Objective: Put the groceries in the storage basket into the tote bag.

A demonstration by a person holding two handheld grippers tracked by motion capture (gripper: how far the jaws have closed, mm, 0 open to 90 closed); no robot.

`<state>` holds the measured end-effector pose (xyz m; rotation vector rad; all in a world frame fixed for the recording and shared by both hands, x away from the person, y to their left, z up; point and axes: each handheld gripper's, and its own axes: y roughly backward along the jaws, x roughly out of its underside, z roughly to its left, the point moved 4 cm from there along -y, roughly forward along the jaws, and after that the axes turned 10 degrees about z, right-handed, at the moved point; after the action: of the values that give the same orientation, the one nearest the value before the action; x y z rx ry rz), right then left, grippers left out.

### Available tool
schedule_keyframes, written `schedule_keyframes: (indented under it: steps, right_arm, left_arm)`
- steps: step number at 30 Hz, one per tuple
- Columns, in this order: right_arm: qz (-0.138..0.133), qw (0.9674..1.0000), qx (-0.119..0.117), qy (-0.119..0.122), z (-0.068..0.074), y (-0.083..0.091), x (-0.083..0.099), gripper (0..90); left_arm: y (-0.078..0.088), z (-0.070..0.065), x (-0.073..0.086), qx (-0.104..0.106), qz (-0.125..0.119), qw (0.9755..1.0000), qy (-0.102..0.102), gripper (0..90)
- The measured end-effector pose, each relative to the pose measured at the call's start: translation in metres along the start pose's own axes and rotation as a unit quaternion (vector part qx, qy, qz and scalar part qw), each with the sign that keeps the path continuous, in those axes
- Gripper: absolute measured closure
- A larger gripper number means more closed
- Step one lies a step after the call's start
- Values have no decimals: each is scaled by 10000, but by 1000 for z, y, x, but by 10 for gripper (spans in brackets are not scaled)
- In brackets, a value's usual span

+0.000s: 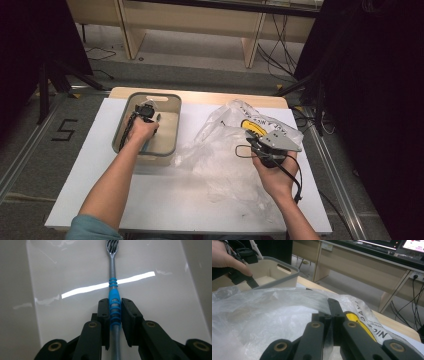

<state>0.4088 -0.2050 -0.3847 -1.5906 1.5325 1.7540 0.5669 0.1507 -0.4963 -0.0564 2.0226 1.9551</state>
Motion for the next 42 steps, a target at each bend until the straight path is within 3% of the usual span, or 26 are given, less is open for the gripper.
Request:
schedule_keyframes:
  steps: [19, 42]
  right_arm:
    - [18, 10000, -1, -24, 0, -1, 1, 900]
    - [29, 10000, -5, -25, 0, -2, 1, 900]
  left_arm:
    - [1, -2, 0, -59, -56, 9999, -77, 780]
    - [24, 5, -3, -43, -710, 9975, -9, 781]
